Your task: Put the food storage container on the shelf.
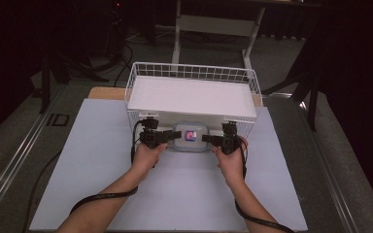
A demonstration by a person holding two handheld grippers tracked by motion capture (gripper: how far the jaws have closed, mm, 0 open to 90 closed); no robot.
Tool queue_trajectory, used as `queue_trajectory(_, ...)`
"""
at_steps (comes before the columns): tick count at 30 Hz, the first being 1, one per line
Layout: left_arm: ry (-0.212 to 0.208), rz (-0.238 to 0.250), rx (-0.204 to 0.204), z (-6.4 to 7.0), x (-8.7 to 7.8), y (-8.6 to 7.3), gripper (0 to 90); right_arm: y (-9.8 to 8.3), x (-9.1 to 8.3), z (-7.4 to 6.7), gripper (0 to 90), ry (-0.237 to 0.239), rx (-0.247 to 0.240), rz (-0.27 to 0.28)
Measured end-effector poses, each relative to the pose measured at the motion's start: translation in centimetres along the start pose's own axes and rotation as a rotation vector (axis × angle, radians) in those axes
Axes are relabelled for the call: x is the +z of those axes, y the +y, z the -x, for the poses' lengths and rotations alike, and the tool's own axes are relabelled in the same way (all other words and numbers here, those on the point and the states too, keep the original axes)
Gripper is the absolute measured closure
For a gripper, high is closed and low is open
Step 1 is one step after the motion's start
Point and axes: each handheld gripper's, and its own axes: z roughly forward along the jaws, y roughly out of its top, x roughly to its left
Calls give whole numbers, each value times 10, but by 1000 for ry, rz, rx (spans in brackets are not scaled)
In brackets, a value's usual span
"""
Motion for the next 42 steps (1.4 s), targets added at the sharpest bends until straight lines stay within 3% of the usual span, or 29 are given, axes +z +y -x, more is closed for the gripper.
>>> queue_trajectory(1,0,3,-15,1,2,-1,494,0,3,1,602,-16,-15,3)
queue_trajectory(2,-3,1,-14,1,3,-2,480,0,5,-1,609,-1,-1,-5)
queue_trajectory(3,21,16,25,-2,2,-1,477,1,5,-2,609,-34,-29,10)
queue_trajectory(5,31,42,53,-1,1,-1,475,0,7,-2,604,-29,-38,22)
queue_trajectory(10,53,44,66,-1,4,-2,446,-1,10,-6,602,-43,-57,41)
queue_trajectory(12,55,47,65,-1,5,-2,444,-1,11,-6,598,-29,-41,37)
queue_trajectory(14,57,46,73,0,6,-2,434,-1,12,-3,582,-47,-68,64)
queue_trajectory(15,59,47,72,0,7,-2,429,-1,13,-4,569,-16,-32,46)
queue_trajectory(17,60,43,67,0,8,-2,414,-2,14,-3,540,-21,-43,60)
queue_trajectory(19,80,55,73,0,8,-3,409,-3,14,-4,531,-18,-39,77)
queue_trajectory(22,142,73,123,1,5,-1,409,-4,16,-5,511,-20,-44,80)
queue_trajectory(30,131,101,119,-1,-4,-3,420,-8,16,-8,498,-26,-75,91)
queue_trajectory(32,113,97,82,0,-5,-7,420,-10,16,-8,497,-32,-94,95)
queue_trajectory(34,108,90,96,1,-6,-11,420,-12,13,-10,499,-44,-96,90)
queue_trajectory(38,94,89,108,4,-12,-21,409,-19,8,-13,524,-46,-178,102)
queue_trajectory(42,61,99,170,8,-22,-33,285,-32,5,-21,545,-54,-257,76)
